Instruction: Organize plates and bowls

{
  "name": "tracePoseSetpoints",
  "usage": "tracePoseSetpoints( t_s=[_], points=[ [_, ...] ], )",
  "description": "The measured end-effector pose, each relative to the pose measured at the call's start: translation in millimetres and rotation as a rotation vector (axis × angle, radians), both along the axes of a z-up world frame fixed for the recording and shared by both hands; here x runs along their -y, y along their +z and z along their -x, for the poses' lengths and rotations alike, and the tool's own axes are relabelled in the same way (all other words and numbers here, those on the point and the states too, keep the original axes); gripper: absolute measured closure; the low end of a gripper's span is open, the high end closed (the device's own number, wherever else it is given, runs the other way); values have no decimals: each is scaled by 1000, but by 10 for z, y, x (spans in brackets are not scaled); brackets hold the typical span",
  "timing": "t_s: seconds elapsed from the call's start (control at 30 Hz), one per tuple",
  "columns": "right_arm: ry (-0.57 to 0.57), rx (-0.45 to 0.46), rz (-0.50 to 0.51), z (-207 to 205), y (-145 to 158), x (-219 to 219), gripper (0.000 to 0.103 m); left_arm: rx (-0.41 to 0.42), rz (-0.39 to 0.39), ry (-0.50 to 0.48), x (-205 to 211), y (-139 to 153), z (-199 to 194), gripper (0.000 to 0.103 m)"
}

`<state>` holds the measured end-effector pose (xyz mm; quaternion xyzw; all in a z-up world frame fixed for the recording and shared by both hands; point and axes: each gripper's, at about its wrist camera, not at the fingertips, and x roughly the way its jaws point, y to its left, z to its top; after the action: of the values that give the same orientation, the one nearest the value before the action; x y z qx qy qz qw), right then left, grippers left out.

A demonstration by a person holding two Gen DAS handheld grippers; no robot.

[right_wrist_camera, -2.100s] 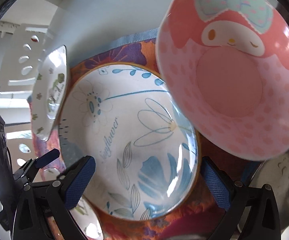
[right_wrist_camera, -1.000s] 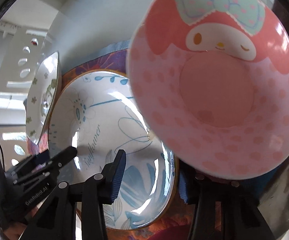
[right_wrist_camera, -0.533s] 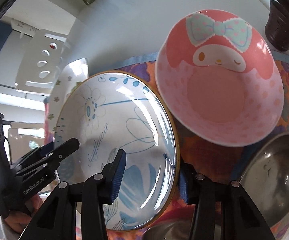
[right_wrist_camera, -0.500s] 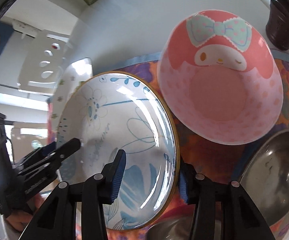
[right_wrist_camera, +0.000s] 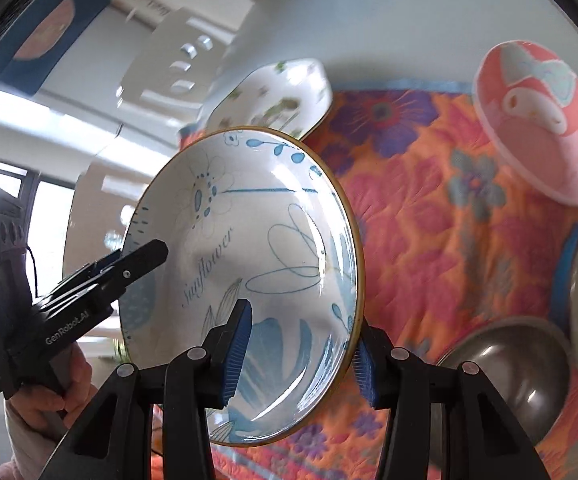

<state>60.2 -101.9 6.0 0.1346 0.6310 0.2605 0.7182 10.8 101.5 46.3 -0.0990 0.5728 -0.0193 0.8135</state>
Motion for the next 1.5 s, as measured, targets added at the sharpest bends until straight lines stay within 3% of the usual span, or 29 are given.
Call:
tracePoseSetpoints(
  t_s=[0.13, 0.23, 0.57, 0.77, 1.07, 1.5],
  points=[
    [35, -6, 2, 335, -24, -42, 56, -23, 37, 12, -3, -109, 383, 60],
    [21, -10, 17, 640, -42, 75, 56, -38, 68, -33, 110, -206, 619, 60],
    [-177, -86, 67, 1703, -335, 719, 56, -103, 148, -266, 633, -561, 1138, 60],
    [-273, -129, 76, 2107, -561, 910, 56, -126, 136, -351, 832, -707, 1241, 60],
    [-324, -146, 70, 2172, -799, 961, 57, -165, 101, -363, 869, -974, 1253, 60],
    [-270, -156, 107, 1856, -883, 842, 57, -173, 104, -319, 807, -1028, 1171, 60]
  ],
)
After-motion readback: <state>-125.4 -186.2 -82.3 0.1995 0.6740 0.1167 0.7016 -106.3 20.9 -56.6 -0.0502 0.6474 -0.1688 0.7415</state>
